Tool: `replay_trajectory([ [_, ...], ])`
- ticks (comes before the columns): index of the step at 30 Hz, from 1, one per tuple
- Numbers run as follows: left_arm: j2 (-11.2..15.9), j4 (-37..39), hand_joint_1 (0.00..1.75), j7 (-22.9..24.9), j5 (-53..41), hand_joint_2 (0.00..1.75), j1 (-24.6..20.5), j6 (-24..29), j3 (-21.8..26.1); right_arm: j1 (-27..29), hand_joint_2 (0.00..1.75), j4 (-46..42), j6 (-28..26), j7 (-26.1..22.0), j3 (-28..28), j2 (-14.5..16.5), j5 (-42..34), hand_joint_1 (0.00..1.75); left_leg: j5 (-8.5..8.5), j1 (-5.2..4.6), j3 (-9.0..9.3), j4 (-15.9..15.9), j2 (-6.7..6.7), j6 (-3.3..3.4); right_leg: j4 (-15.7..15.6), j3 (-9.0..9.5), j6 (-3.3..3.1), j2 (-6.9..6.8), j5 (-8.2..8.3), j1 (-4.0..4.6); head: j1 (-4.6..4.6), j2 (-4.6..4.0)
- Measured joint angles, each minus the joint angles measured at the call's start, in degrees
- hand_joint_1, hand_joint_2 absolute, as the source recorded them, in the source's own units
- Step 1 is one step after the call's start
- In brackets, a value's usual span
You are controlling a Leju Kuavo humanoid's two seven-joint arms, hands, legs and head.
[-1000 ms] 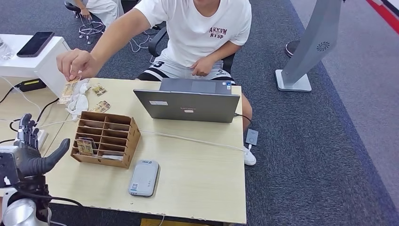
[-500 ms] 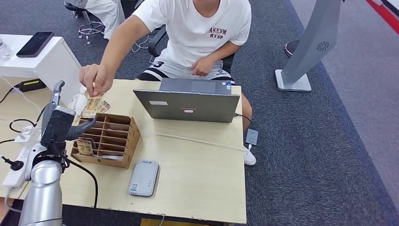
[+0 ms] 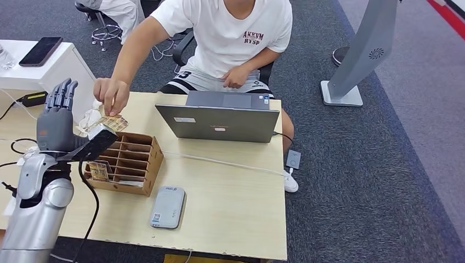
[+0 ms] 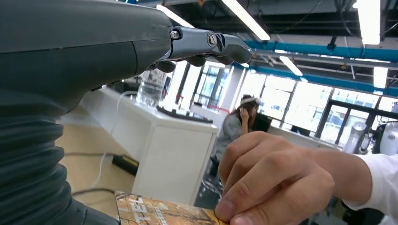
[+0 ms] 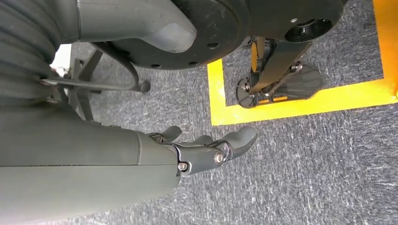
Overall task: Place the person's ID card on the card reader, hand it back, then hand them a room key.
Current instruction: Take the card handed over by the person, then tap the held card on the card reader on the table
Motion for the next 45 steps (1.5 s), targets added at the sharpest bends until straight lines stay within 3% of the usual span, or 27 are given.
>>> replay_trajectory([
  [1, 1.0, 0.0, 0.00, 0.4, -1.5, 1.75, 0.0, 1.0, -0.7, -0.1, 1.75, 0.2, 0.0, 0.0, 0.4, 0.1, 0.0, 0.00, 0.00, 0.00, 0.00, 0.0, 0.00, 0.00, 0.0, 0.00, 0.00, 0.00, 0.00, 0.00, 0.01, 0.00],
  [5, 4.6, 0.0, 1.75, 2.0, -7.4, 1.75, 0.1, 4.8, -3.4, -0.5, 1.75, 1.7, 0.1, -0.4, 2.1, 0.6, 0.2, 0.00, 0.00, 0.01, 0.00, 0.0, 0.00, -0.01, 0.0, 0.00, 0.00, 0.01, 0.00, 0.01, 0.01, -0.02],
  [13, 9.4, 0.0, 1.75, 4.3, -15.4, 1.75, 0.7, 10.5, -6.8, -1.1, 1.75, 4.9, 0.1, -2.0, 4.4, 1.8, 1.0, 0.00, 0.00, 0.03, 0.00, 0.0, 0.01, -0.01, 0.0, -0.01, 0.00, 0.04, 0.00, 0.02, 0.02, -0.01],
  [24, 11.3, -0.2, 1.75, 4.4, -15.3, 1.75, 1.0, 10.6, -7.4, -0.7, 1.75, 6.5, 0.1, -2.4, 5.4, 2.4, 1.6, 0.00, 0.00, 0.03, -0.01, 0.0, 0.03, -0.01, 0.0, -0.03, 0.00, 0.07, 0.00, 0.02, 0.02, -0.02],
  [31, 11.5, -2.0, 1.75, 3.8, -13.9, 1.75, 3.0, 11.3, -8.1, -0.6, 1.75, 6.8, 0.3, -3.8, 5.6, 2.4, 3.0, 0.00, 0.00, 0.03, -0.01, 0.0, 0.05, -0.01, 0.0, -0.04, -0.01, 0.08, 0.00, 0.02, 0.02, -0.01],
  [37, 10.0, -6.1, 1.75, 2.2, -14.9, 1.75, 6.3, 12.5, -11.6, -0.4, 1.75, 7.0, 0.4, -4.9, 5.6, 2.4, 3.7, 0.00, -0.01, 0.02, -0.04, 0.0, 0.07, 0.00, 0.0, -0.06, 0.00, 0.10, 0.00, 0.01, 0.02, -0.01],
  [45, 8.6, -8.5, 1.75, 2.3, -16.8, 1.75, 7.4, 12.5, -14.8, 0.3, 1.75, 7.2, 0.2, -5.4, 5.6, 2.5, 4.2, 0.00, -0.01, 0.03, -0.02, 0.0, 0.07, -0.01, 0.0, -0.07, -0.04, 0.10, 0.02, 0.01, 0.00, -0.01],
])
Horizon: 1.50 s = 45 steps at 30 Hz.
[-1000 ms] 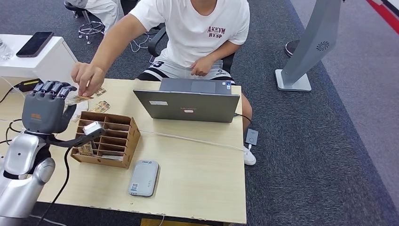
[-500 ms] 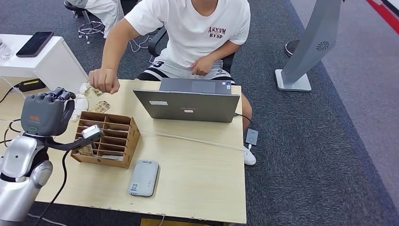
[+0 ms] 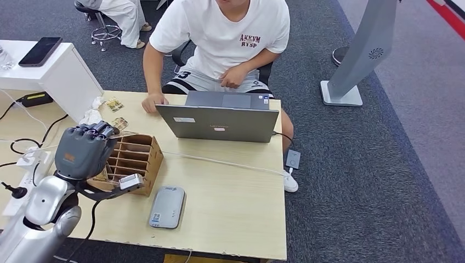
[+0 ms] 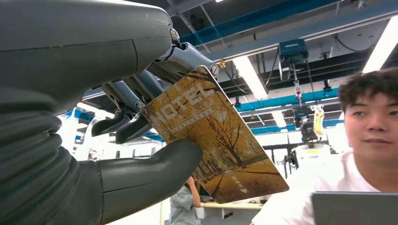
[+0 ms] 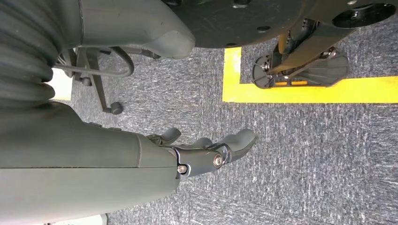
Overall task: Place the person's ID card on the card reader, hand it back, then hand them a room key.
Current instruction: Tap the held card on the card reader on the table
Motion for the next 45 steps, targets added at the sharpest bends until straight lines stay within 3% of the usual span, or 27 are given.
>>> replay_trajectory([
  [5, -1.4, -2.4, 1.75, 4.0, -4.9, 1.75, 1.0, -1.6, -7.0, 1.1, 1.75, 0.0, -0.7, -0.5, -0.1, 0.2, 1.1, 0.00, -0.01, -0.01, -0.06, 0.0, 0.01, 0.00, 0.0, 0.02, 0.00, 0.01, 0.00, 0.00, 0.04, 0.00],
  [11, -1.1, -2.8, 1.75, 8.5, -6.7, 1.75, 2.7, -9.2, -12.5, 1.9, 1.75, 0.1, -1.1, 0.3, -0.6, 0.7, 2.0, 0.00, -0.02, 0.02, -0.08, 0.0, 0.00, 0.00, 0.0, -0.02, 0.00, -0.01, 0.00, 0.00, 0.12, -0.01],
  [23, 2.6, -2.1, 1.75, 11.6, -5.2, 1.75, 5.3, -21.1, -17.0, 1.8, 1.75, 0.2, -2.1, 1.5, -1.8, 1.2, 2.3, 0.00, 0.00, 0.05, -0.10, 0.0, -0.02, -0.02, 0.0, -0.01, -0.01, -0.01, 0.00, 0.03, 0.10, -0.01],
  [32, 5.1, -2.0, 1.75, 12.0, -4.6, 1.75, 7.7, -23.0, -18.3, 1.8, 1.75, 0.3, -2.5, 2.0, -2.5, 1.4, 2.5, 0.00, 0.00, 0.04, -0.11, 0.0, -0.03, -0.02, 0.0, 0.00, -0.02, -0.03, -0.01, 0.03, 0.10, 0.00],
  [45, 5.1, -0.6, 1.75, 11.2, -6.4, 1.75, 9.6, -21.7, -21.1, 1.9, 1.75, 0.3, -2.5, 2.6, -2.5, 1.4, 4.1, 0.00, 0.00, 0.04, -0.10, 0.0, -0.09, -0.03, 0.0, 0.05, -0.02, -0.13, -0.01, 0.03, 0.10, 0.01],
])
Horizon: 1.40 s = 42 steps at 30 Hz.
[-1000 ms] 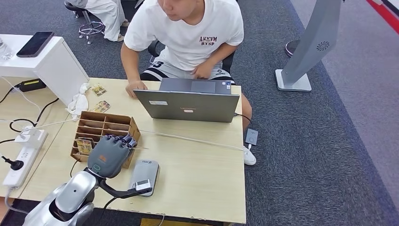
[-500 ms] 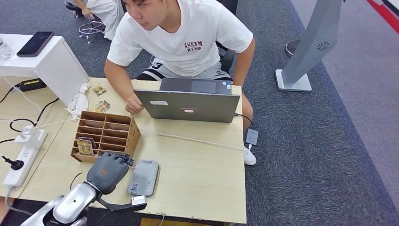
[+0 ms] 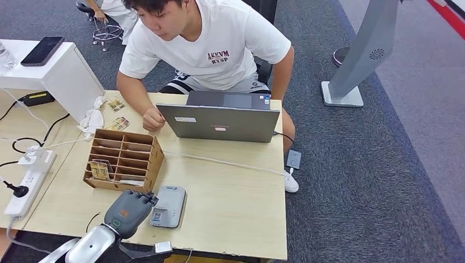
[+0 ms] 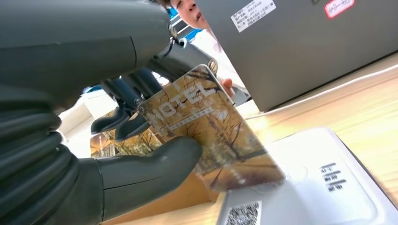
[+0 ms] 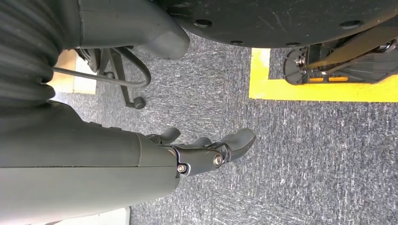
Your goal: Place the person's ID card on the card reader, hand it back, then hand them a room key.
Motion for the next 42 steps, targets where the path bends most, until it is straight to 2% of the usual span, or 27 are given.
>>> replay_trajectory([
  [9, -3.6, 4.2, 1.75, -0.4, -2.2, 1.75, -1.0, 3.5, -1.5, 0.0, 1.75, 0.0, -0.1, 0.4, 0.0, 0.2, 0.1, 0.00, 0.00, 0.00, 0.05, 0.0, -0.02, 0.00, 0.0, 0.09, 0.00, -0.02, 0.01, 0.00, 0.01, -0.02],
  [20, -5.0, 5.6, 1.75, -0.8, -1.8, 1.75, -1.6, 4.9, -1.5, -0.1, 1.75, 0.0, -0.2, 0.8, 0.0, 0.2, 1.0, 0.00, 0.01, 0.00, 0.11, 0.0, -0.03, -0.01, 0.0, 0.13, 0.00, -0.03, 0.01, 0.00, 0.01, -0.02],
  [23, -5.2, 5.6, 1.75, -0.5, -1.7, 1.75, -1.9, 8.2, -1.4, -0.1, 1.75, 0.1, -0.1, 0.7, 0.0, 0.2, 1.0, 0.00, 0.03, 0.00, 0.11, 0.0, -0.03, -0.01, 0.0, 0.11, 0.00, -0.03, 0.01, 0.00, 0.01, -0.01],
  [26, -5.6, 5.5, 1.75, 0.0, -2.0, 1.75, -2.8, 13.8, -0.5, -0.1, 1.75, 0.1, -0.1, 0.6, 0.0, 0.2, 1.0, 0.00, 0.08, 0.00, 0.09, 0.0, -0.04, -0.03, 0.0, 0.05, -0.03, -0.03, 0.05, 0.00, 0.00, -0.01],
  [29, -6.4, 4.6, 1.75, 0.2, -1.8, 1.75, -6.1, 21.9, 2.3, -0.1, 1.75, 0.2, 0.0, 0.5, 0.0, 0.2, 1.3, 0.00, 0.19, 0.00, -0.01, 0.0, -0.14, -0.03, 0.0, -0.03, -0.04, -0.12, 0.11, 0.00, 0.01, -0.01],
  [32, -6.9, 3.5, 1.75, -1.5, -0.2, 1.75, -12.2, 26.3, 6.2, -0.2, 1.75, 0.3, 0.2, 0.4, 0.0, 0.2, 2.5, 0.00, 0.29, 0.02, -0.07, 0.0, -0.24, -0.04, 0.0, -0.05, -0.04, -0.21, 0.18, 0.01, 0.01, -0.01],
  [35, -7.0, 3.3, 1.75, -2.7, 0.9, 1.75, -15.8, 26.8, 8.3, -0.2, 1.75, 0.3, 0.3, 0.4, 0.0, 0.2, 3.2, 0.00, 0.35, 0.03, -0.09, 0.0, -0.25, -0.06, 0.0, -0.05, -0.05, -0.22, 0.24, 0.02, 0.02, 0.00],
  [39, -7.0, 3.3, 1.75, -2.8, 1.0, 1.75, -16.2, 26.8, 8.4, -0.2, 1.75, 0.4, 0.3, 0.4, 0.0, 0.2, 3.2, 0.00, 0.35, 0.03, -0.09, 0.0, -0.25, -0.07, 0.0, -0.05, -0.05, -0.21, 0.24, 0.02, 0.02, -0.01],
  [40, -7.1, 3.3, 1.75, -3.0, 1.1, 1.75, -17.6, 26.7, 9.2, -0.3, 1.75, 0.4, 0.3, 0.4, 0.0, 0.2, 3.5, 0.00, 0.36, 0.04, -0.10, 0.0, -0.24, -0.09, 0.0, -0.06, -0.07, -0.21, 0.26, 0.02, 0.01, -0.01],
  [42, -7.3, 4.1, 1.75, -4.1, 1.5, 1.75, -23.4, 26.5, 11.9, -0.4, 1.75, 0.6, 0.5, 0.4, 0.0, 0.2, 4.3, 0.00, 0.40, 0.05, -0.11, 0.0, -0.22, -0.12, 0.0, -0.09, -0.10, -0.17, 0.32, 0.05, 0.01, -0.01],
])
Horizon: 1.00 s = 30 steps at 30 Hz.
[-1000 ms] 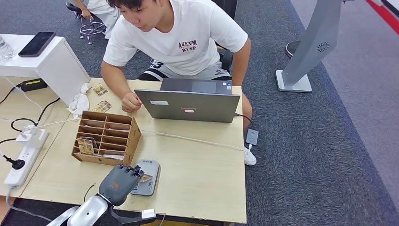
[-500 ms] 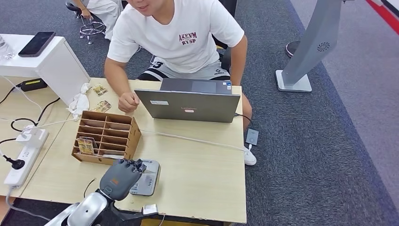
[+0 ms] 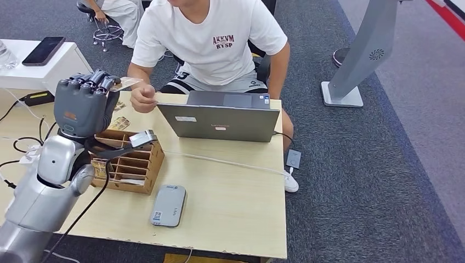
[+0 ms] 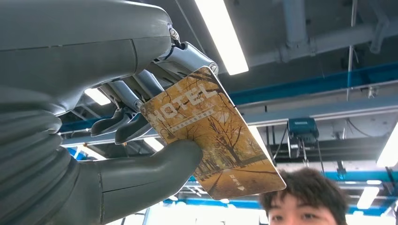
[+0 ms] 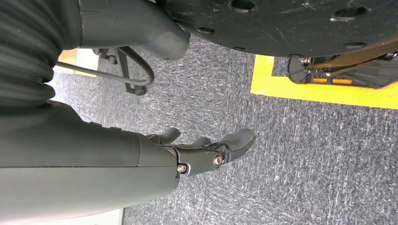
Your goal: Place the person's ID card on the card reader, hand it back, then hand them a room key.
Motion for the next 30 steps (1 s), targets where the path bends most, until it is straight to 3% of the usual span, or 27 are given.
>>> replay_trajectory([
  [2, -0.4, 1.3, 1.75, -0.6, -0.2, 1.75, -5.8, -0.1, 2.5, -0.1, 1.75, 0.1, 0.1, 0.1, 0.0, 0.0, 0.9, 0.00, 0.02, 0.01, -0.02, 0.0, 0.02, -0.02, 0.0, -0.05, -0.01, 0.03, 0.04, 0.02, 0.00, 0.00],
  [11, -1.9, 16.4, 1.75, 1.5, -3.1, 1.75, -19.2, 0.9, 3.2, 0.8, 1.75, -5.1, -1.0, 6.2, 0.0, -2.0, 2.9, 0.00, 0.10, 0.01, -0.06, 0.0, 0.05, -0.02, 0.0, -0.10, -0.01, 0.06, 0.11, 0.02, -0.02, 0.00],
  [12, -2.0, 18.1, 1.59, 1.6, -3.2, 1.75, -20.0, 1.3, 3.2, 1.2, 1.75, -6.8, -1.8, 7.4, 0.0, -2.5, 2.9, 0.00, 0.10, 0.01, -0.06, 0.0, 0.05, -0.02, 0.0, -0.10, -0.02, 0.06, 0.12, 0.01, -0.01, 0.00],
  [15, -2.4, 21.8, 0.28, 1.7, -3.8, 1.75, -21.4, 2.0, 3.2, 2.7, 1.75, -12.0, -4.1, 10.6, 0.0, -4.1, 2.6, 0.00, 0.10, 0.00, -0.07, 0.0, 0.05, -0.02, 0.0, -0.11, -0.02, 0.06, 0.12, 0.02, -0.02, -0.01],
  [16, -2.5, 22.6, 0.00, 1.9, -4.0, 1.75, -21.5, 2.1, 3.2, 3.2, 1.75, -13.6, -4.7, 11.3, 0.0, -4.6, 2.4, 0.00, 0.09, 0.00, -0.07, 0.0, 0.05, -0.02, 0.0, -0.11, -0.02, 0.06, 0.11, 0.01, -0.02, 0.00],
  [30, -3.5, 26.1, 0.00, 3.3, -4.2, 1.75, -21.6, 2.4, 3.2, 6.1, 1.75, -22.2, -5.7, 12.7, 0.0, -7.7, 1.6, 0.00, 0.09, 0.01, -0.14, 0.0, 0.04, -0.02, 0.0, -0.15, -0.01, 0.07, 0.11, 0.01, -0.01, 0.00],
])
